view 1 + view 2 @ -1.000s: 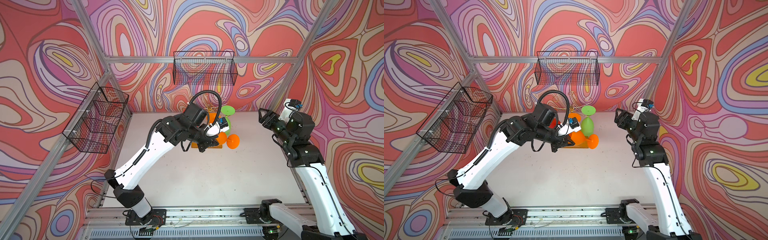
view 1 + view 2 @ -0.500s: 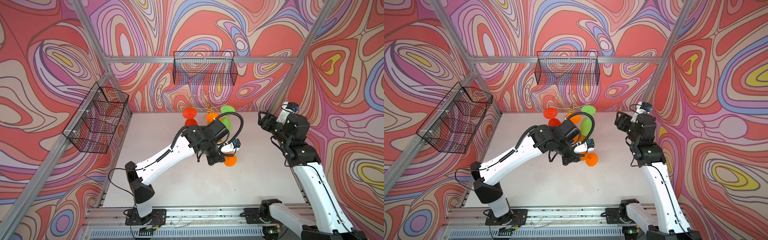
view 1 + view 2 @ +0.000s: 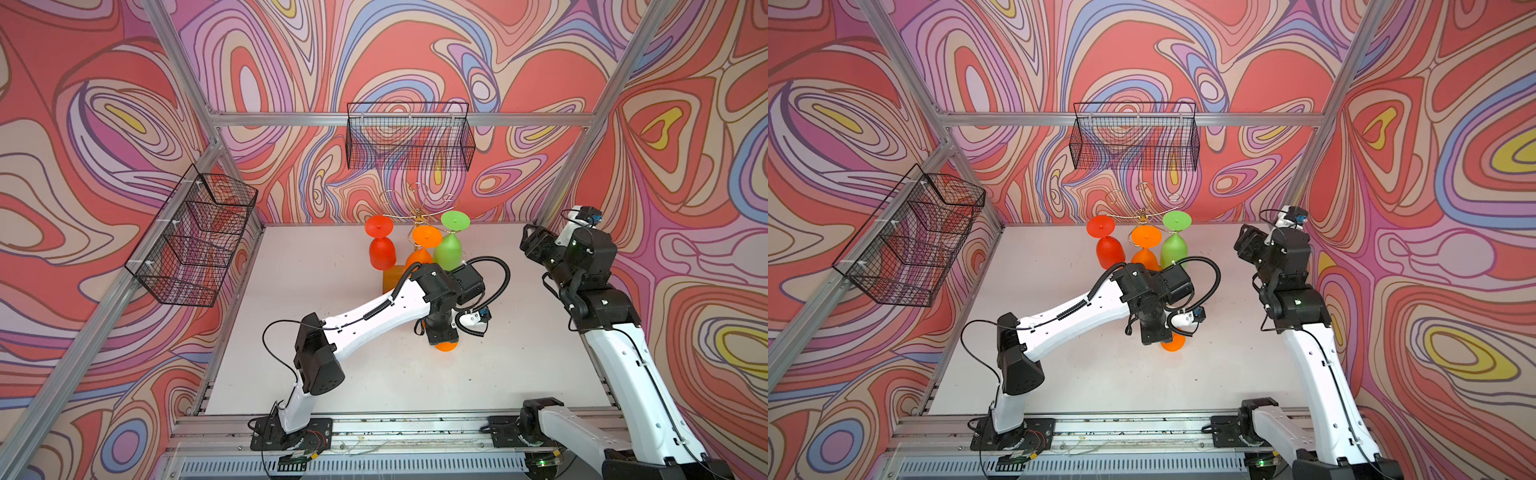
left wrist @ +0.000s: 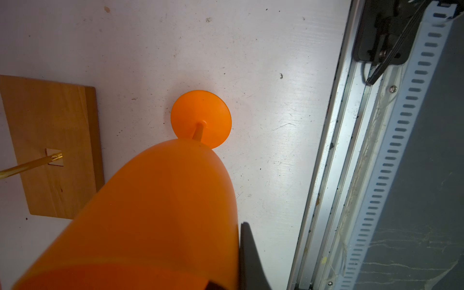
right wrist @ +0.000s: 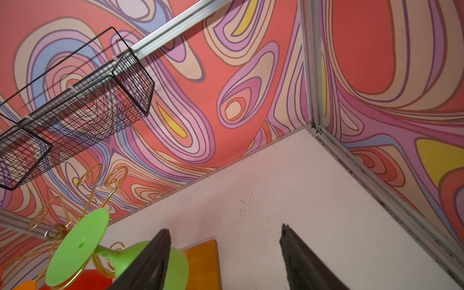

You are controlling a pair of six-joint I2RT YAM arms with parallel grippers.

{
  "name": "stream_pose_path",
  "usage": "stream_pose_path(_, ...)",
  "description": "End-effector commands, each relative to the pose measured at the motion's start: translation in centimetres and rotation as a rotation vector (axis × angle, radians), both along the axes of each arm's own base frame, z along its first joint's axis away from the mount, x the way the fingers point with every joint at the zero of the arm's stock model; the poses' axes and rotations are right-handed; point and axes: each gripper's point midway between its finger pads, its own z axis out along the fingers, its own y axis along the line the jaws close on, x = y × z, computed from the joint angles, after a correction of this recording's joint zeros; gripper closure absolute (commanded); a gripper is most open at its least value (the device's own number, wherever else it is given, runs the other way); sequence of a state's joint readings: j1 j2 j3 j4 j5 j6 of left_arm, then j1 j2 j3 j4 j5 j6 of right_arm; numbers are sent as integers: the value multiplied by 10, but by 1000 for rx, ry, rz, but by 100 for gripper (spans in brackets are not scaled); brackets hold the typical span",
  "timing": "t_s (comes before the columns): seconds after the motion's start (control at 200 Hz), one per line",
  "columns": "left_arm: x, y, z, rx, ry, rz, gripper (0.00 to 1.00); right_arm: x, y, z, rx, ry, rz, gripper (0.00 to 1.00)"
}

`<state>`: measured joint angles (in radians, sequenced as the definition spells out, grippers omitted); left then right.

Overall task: Take the wine glass off the wine glass rack
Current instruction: Place the wine glass at the center of the table.

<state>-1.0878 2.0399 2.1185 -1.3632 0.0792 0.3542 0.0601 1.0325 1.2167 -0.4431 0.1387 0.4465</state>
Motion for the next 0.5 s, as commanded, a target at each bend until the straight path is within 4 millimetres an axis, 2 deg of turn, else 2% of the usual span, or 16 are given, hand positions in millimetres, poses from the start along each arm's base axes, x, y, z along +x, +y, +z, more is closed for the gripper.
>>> stream_pose_path(0.0,0,10,-5,85,-9,-25,100,-1,-6,-11,-28,33,-28,27)
stream_pose_path(0.3,9,10,-25,184,-12,-38,100,-3,-10,-14,-40,39,-44,27)
stream_pose_path(0.491,10,6,-30,188,-2,-52,100,-4,-12,-13,-50,39,-53,27)
